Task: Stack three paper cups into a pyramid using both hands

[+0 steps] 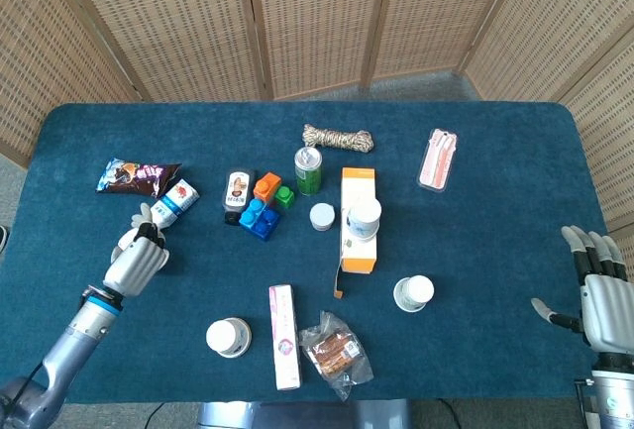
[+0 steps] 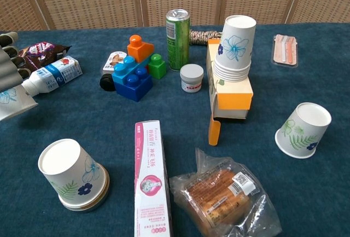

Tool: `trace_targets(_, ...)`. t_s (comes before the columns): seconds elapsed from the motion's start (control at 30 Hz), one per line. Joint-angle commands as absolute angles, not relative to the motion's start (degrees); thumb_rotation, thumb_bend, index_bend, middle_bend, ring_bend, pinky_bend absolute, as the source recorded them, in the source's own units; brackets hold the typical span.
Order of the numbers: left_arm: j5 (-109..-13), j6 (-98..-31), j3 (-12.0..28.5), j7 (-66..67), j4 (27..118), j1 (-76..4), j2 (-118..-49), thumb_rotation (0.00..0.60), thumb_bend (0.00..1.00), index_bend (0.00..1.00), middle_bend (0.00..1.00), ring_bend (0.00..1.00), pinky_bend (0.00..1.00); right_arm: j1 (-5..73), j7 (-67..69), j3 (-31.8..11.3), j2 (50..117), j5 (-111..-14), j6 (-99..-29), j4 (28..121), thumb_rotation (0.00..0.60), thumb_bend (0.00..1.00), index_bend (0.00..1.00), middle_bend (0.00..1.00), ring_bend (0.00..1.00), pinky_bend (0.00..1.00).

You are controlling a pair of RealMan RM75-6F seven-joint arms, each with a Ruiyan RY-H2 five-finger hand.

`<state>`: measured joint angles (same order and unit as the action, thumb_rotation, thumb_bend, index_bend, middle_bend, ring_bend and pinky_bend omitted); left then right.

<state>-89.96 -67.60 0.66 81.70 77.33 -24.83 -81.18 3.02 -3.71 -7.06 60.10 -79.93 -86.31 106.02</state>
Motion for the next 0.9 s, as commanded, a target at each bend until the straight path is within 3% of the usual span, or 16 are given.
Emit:
trace_targets(0.03,-90.9,-69.3,0.2,84.1,75.8,-24.4,-83.0,0.6,0.29,0.47,0.46,0.38,0.21,3.1,-3.8,-7.1,60.1,-79.9,-86.3,106.0,0.6,0.05,0.0,0.0,0.0,0.0)
trace_targets(0.13,-90.9,-69.6,0.1,85.5,74.8,-24.2,-84.6,0.6,0.29,0.46,0.45,0.38,0.21,3.0,-3.7,-7.0,60.1,-80.1,-86.3,106.1,0.6,0.05,0.0,0.0,0.0,0.0)
trace_targets(0.27,-91.6,-70.2,0.0,85.4,74.2,-24.3,-85.6,0.6,0.29,0.4,0.32,0.26,0.19,3.0,-3.5,-7.1,60.0,-80.0,-86.3,106.1,0.6,0.05,0.0,0.0,0.0,0.0)
trace_targets(0.4,-91.6,-70.7,-0.1,85.2,74.2,-24.1,-86.1,0.6,0.29,0.38,0.29,0.24,0.19,3.1,-3.3,-7.1,60.0,-79.8,-86.2,106.1,0.6,0.05,0.0,0.0,0.0,0.0)
trace_targets(0.47,-91.2,-70.5,-0.1,85.0,74.5,-23.9,-86.2,0.6,0.29,0.32,0.24,0.22,0.19,3.0,-3.2,-7.1,59.9,-79.9,-86.2,106.1,0.6,0.05,0.0,0.0,0.0,0.0)
trace_targets(0.63,-90.8,-70.2,-0.4,84.0,75.2,-23.8,-86.0,0.6,0.28,0.11,0.01,0.13,0.2,3.0,-3.0,-7.1,59.8,-79.9,-86.2,106.1,0.6,0.05,0.0,0.0,0.0,0.0)
trace_targets(0.73,-90.9,-70.2,-0.6,82.9,75.5,-23.8,-85.8,0.6,0.27,0.01,0.0,0.06,0.2,3.0,-3.0,-7.1,59.8,-79.9,-86.2,106.1,0.6,0.05,0.0,0.0,0.0,0.0)
trace_targets(0.9,-90.8,-70.7,-0.5,81.0,76.6,-23.6,-85.0,0.6,0.27,0.0,0.0,0.04,0.2,3.0,-3.1,-7.1,59.9,-79.9,-86.2,106.1,0.6,0.05,0.0,0.0,0.0,0.0)
